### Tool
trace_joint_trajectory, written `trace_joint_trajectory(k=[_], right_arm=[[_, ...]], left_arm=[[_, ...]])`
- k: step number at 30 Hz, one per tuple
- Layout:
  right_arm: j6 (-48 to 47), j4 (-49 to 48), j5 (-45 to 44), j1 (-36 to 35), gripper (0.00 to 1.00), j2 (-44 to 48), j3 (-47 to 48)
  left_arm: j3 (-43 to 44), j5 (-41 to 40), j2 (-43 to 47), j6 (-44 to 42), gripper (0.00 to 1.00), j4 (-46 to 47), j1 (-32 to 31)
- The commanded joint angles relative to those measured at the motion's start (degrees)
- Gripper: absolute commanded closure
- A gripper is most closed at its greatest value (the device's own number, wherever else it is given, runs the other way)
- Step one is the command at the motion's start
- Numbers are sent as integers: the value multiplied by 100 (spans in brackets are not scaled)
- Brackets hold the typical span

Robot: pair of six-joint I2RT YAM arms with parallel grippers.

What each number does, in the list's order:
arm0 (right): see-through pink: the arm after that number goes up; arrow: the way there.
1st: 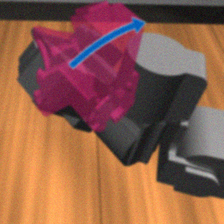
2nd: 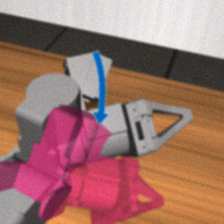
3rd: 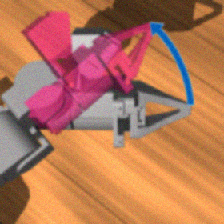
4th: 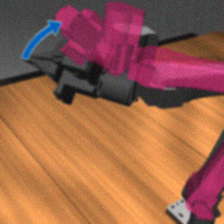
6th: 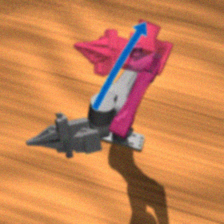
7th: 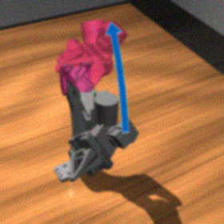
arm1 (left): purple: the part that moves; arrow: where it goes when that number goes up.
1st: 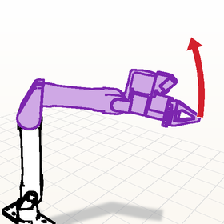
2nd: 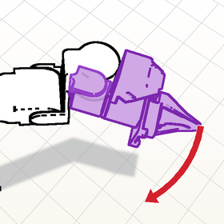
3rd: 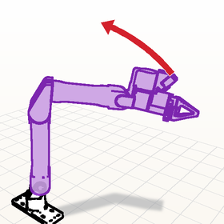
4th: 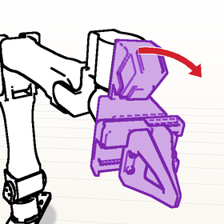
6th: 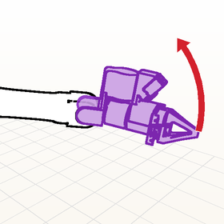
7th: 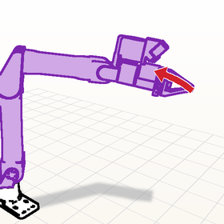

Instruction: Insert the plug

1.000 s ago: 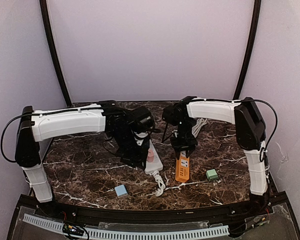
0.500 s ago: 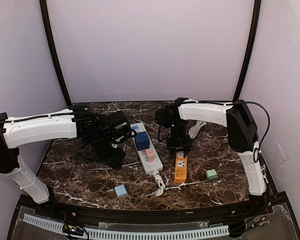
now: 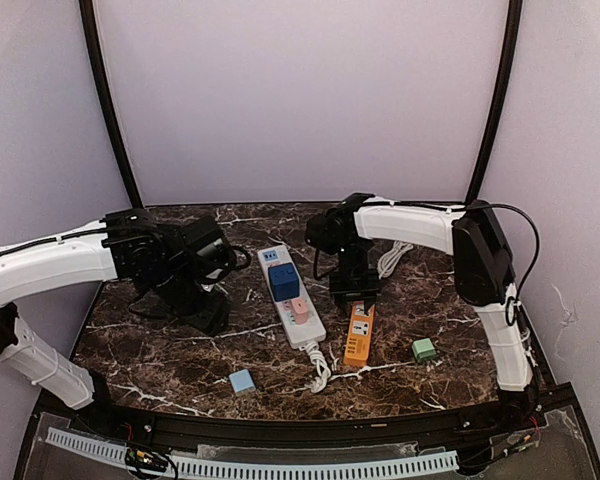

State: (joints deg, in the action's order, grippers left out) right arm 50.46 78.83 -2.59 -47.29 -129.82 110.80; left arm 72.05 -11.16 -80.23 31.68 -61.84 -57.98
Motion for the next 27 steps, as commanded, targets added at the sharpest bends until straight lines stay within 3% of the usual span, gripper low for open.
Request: trace_joint_trajectory(k=[1, 7, 16, 18, 21, 27], right_arm=[[260, -39, 6, -70, 59, 531, 258], [338, -18, -129, -54, 58, 1096, 258], [-428, -32, -435, 61, 56, 1820, 24], [-677, -67, -524, 107, 55, 2047, -189], [-953, -191, -610, 176, 51, 2500, -663], [-1214, -777, -506, 554, 41, 3537, -2035]], left_arm=[[-218, 22, 309, -125, 33, -3, 27], [-270, 70, 567, -206, 30, 183, 31], [189, 254, 419, -480, 24, 409, 27], [359, 267, 302, -467, 19, 391, 27], [645, 276, 49, -415, 3, 329, 24], [1189, 333, -328, -174, 1, 188, 22]])
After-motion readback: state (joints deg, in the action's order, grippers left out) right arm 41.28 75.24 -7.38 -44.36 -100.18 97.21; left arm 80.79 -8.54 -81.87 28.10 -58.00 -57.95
